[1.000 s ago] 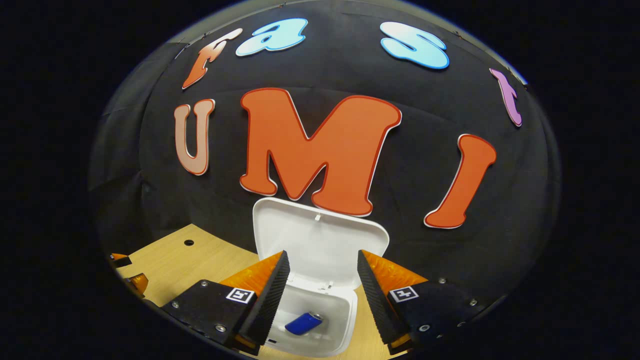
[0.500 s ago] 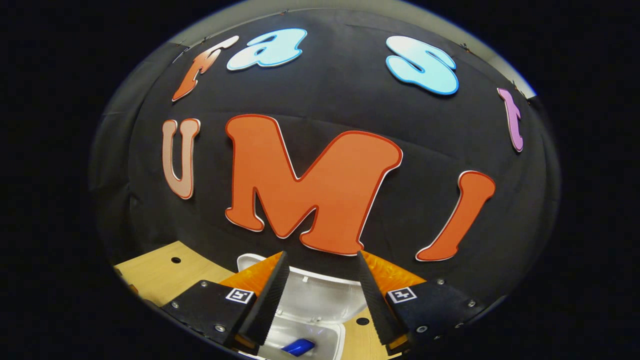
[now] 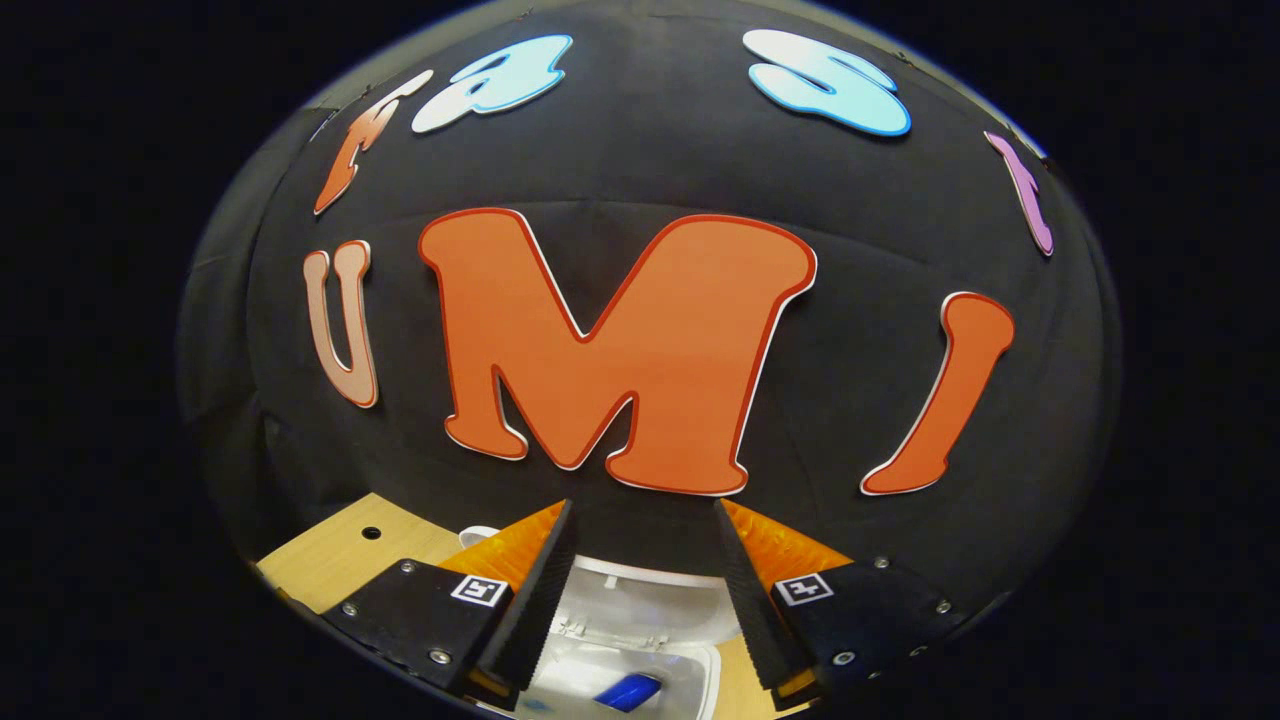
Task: Press the lid of the desktop garbage bin to open it, pick up the crumpled paper on the desktop and throw it into the bin, then pick up the pop can on the desktop and drop it into the bin, and finally close the garbage bin lid.
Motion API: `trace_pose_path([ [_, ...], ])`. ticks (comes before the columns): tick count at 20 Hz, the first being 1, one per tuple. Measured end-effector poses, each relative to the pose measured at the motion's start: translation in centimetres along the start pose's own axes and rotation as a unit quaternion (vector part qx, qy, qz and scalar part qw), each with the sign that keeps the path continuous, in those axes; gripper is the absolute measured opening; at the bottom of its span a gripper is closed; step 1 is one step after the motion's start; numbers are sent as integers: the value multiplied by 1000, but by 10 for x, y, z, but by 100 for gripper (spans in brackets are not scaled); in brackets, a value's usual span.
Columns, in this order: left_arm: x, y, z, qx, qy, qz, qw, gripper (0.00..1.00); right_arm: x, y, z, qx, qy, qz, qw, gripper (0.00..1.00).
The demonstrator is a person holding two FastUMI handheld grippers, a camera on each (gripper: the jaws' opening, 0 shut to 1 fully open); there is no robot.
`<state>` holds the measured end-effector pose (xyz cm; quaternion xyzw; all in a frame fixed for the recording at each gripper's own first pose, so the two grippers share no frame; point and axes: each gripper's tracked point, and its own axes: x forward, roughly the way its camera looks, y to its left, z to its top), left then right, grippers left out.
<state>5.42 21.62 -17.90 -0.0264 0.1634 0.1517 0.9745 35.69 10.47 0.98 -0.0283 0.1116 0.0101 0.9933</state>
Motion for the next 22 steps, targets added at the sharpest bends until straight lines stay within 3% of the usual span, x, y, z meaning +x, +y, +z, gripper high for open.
trace_pose_path([
  [3, 4, -12, 7, 13, -2, -17, 1000, 98, -18, 5, -11, 9, 8, 11, 1000, 82],
  [11, 4, -55, 26, 54, -17, -75, 996, 98, -58, 21, -94, 27, 82, 25, 996, 82],
  [22, -4, -84, 25, 78, -24, -116, 990, 98, -92, 39, -191, 41, 166, 14, 985, 81],
])
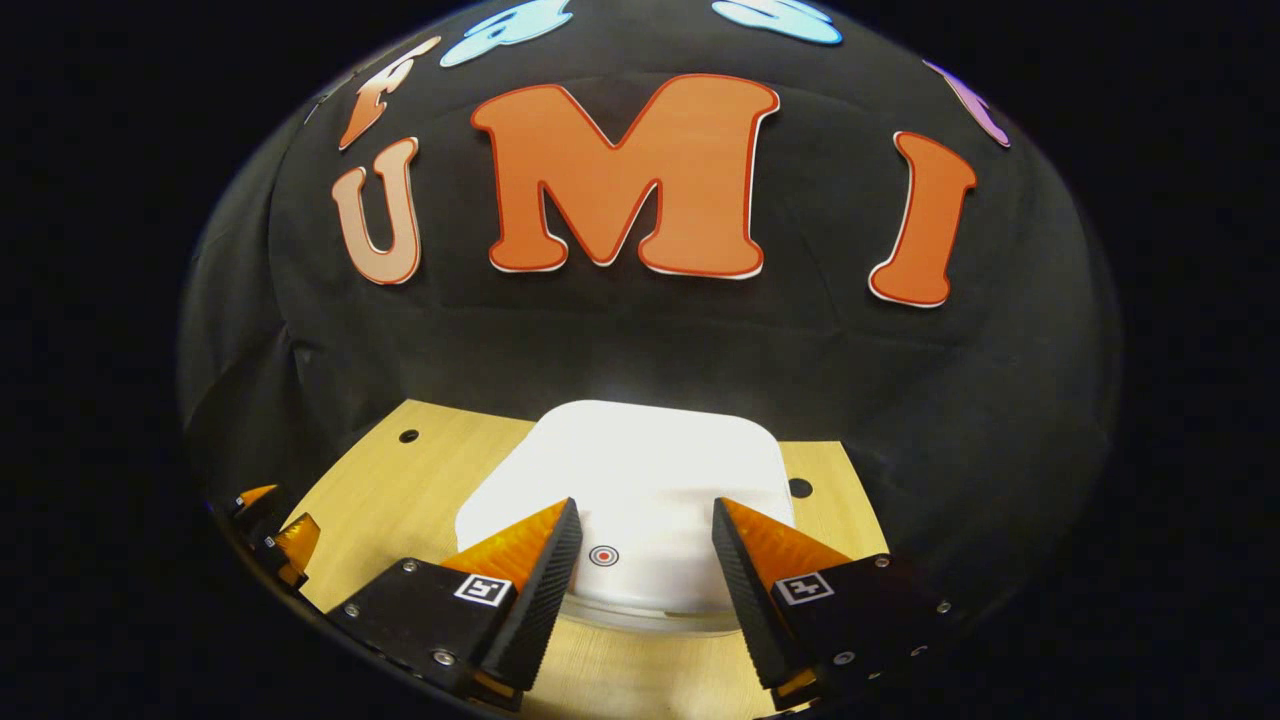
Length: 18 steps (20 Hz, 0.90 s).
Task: Press the lid of the desktop garbage bin to open it, pick up the crumpled paper on the desktop and throw it into the bin, then pick up the pop can on the desktop and drop it into the bin, and finally close the garbage bin lid.
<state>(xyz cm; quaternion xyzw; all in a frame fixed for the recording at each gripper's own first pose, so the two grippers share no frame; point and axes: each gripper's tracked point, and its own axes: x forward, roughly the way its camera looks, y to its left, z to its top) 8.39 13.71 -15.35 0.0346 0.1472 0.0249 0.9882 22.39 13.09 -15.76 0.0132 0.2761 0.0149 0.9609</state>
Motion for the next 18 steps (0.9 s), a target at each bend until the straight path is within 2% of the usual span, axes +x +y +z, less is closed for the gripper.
trace_pose_path([
  [6, -4, -1, 4, 10, -7, -2, 1000, 99, -2, 5, -2, -4, -3, 4, 1000, 74],
  [8, -7, 1, 7, 15, -11, 0, 1000, 99, -1, 8, -3, -10, -9, 1, 1000, 69],
  [10, -9, 1, 10, 19, -16, -1, 1000, 98, -2, 12, -5, -3, -4, 0, 1000, 60],
  [11, -10, 0, 12, 20, -18, -3, 1000, 98, -1, 13, -5, -4, -3, 2, 1000, 52],
  [14, -12, 1, 18, 23, -25, -4, 999, 100, -2, 13, -2, -12, -15, -6, 1000, 42],
  [15, -14, 1, 21, 19, -29, -4, 999, 100, 1, 14, -10, -14, -20, -7, 1000, 46],
  [18, -15, 6, 39, 2, -42, -3, 999, 100, -1, 14, -9, -4, -33, -11, 999, 46],
])
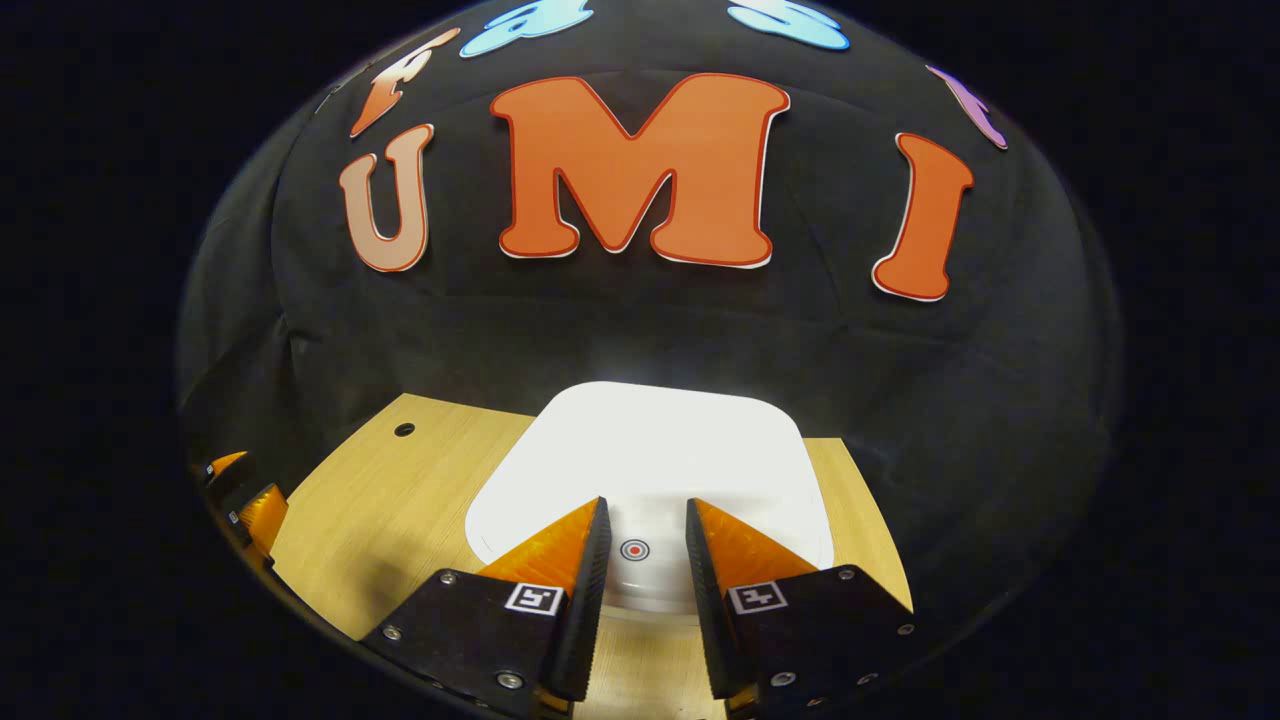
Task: Press the lid of the desktop garbage bin to open it, pick up the crumpled paper on the desktop and throw it into the bin, then pick up the pop can on the desktop and drop it into the bin, and finally close the garbage bin lid.
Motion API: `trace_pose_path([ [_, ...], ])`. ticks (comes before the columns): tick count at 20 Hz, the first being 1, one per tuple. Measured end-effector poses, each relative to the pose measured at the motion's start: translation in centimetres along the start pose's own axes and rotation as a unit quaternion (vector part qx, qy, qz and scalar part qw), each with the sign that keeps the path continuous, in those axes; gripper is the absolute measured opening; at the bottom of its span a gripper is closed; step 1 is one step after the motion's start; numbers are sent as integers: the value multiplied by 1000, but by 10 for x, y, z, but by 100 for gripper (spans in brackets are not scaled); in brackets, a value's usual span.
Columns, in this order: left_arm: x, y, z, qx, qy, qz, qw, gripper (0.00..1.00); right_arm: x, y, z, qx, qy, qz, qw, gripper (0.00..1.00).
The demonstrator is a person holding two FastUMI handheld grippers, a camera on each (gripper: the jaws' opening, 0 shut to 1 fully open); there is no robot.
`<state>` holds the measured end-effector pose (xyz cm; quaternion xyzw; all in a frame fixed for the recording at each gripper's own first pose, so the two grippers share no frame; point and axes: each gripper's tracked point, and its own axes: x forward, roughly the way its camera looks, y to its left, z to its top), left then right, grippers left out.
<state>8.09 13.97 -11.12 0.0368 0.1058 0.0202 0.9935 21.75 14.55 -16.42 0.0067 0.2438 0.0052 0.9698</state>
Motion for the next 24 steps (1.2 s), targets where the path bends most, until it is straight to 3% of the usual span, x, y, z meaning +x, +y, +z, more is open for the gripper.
trace_pose_path([
  [5, -2, 10, 31, -18, -31, 6, 999, 100, -25, 19, 5, 8, -60, 18, 998, 68],
  [10, -4, 14, 53, -32, -51, 7, 998, 100, -45, 44, 9, -3, -121, 24, 992, 74],
  [12, -5, 12, 62, -25, -63, 4, 998, 100, -54, 49, 17, -6, -133, 27, 991, 74],
  [13, -7, 12, 66, -20, -70, 4, 997, 100, -57, 52, 16, -7, -138, 26, 990, 69],
  [14, -8, 12, 70, -16, -76, 4, 997, 100, -58, 56, 15, -8, -140, 26, 990, 75],
  [15, -10, 11, 74, -13, -83, 4, 996, 92, -59, 59, 13, -8, -141, 29, 990, 77],
  [16, -10, 10, 77, -11, -89, 4, 996, 100, -60, 61, 11, -7, -142, 29, 989, 78],
  [24, -18, 1, 84, 6, -109, -1, 994, 100, -64, 75, 4, -4, -150, 41, 988, 82],
])
